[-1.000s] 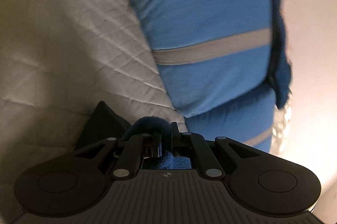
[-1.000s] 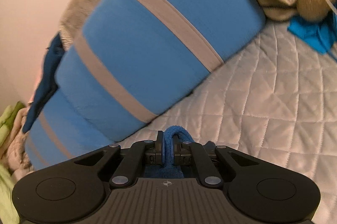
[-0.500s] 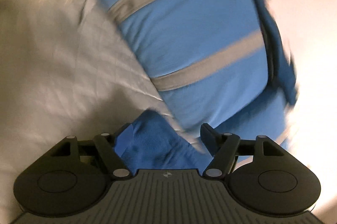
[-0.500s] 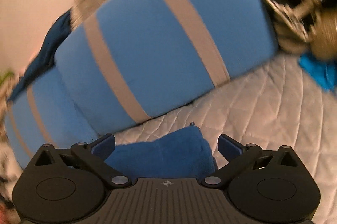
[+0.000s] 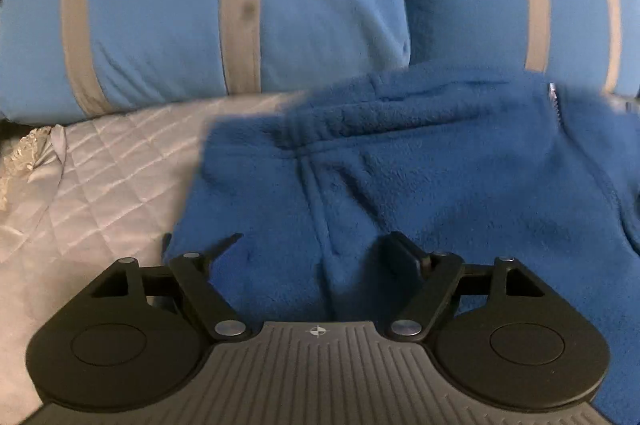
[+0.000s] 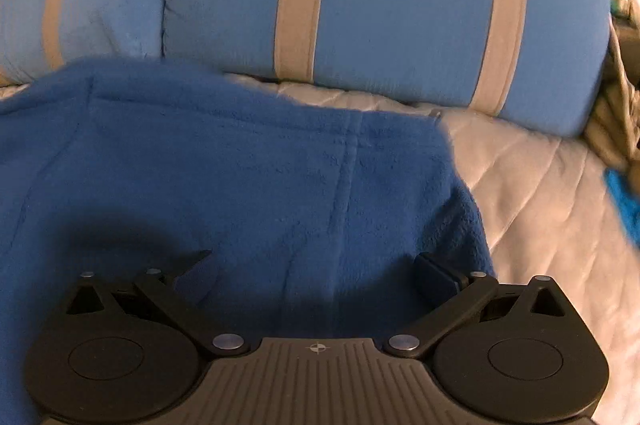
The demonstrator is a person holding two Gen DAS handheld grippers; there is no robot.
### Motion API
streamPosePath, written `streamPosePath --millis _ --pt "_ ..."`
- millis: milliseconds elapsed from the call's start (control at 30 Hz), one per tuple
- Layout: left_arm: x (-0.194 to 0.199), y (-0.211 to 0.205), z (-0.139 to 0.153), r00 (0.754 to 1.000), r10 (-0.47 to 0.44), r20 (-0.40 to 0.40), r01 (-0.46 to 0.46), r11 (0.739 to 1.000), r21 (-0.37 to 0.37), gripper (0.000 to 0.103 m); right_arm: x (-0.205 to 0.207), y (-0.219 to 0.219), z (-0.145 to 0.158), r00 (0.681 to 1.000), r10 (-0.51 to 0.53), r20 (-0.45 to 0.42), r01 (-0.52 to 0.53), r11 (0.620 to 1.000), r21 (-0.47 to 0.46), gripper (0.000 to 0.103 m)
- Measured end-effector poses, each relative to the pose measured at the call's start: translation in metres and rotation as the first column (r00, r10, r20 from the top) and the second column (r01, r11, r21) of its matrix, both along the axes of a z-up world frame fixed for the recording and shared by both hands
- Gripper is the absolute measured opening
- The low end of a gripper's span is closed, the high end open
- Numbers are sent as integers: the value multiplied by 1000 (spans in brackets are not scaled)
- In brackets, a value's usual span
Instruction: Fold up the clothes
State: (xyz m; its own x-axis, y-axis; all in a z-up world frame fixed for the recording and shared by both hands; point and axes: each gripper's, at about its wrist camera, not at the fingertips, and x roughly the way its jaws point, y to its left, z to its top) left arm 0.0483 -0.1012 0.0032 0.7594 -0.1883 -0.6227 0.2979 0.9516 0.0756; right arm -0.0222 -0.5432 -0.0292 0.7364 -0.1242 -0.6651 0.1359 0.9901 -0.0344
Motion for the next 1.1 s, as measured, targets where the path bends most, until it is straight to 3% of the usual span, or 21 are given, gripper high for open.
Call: streamPosePath --millis 100,867,1100 --pt "1 3 2 1000 -1 -10 1 1000 -6 78 -1 -6 2 1000 -7 10 7 999 35 103" --pt "-3 -1 4 1000 7 12 -7 1000 -12 79 -7 -7 0 998 -28 50 26 999 39 103" --pt "-3 -2 18 996 61 -68 -58 997 43 85 -9 -10 0 998 -31 54 28 998 56 103"
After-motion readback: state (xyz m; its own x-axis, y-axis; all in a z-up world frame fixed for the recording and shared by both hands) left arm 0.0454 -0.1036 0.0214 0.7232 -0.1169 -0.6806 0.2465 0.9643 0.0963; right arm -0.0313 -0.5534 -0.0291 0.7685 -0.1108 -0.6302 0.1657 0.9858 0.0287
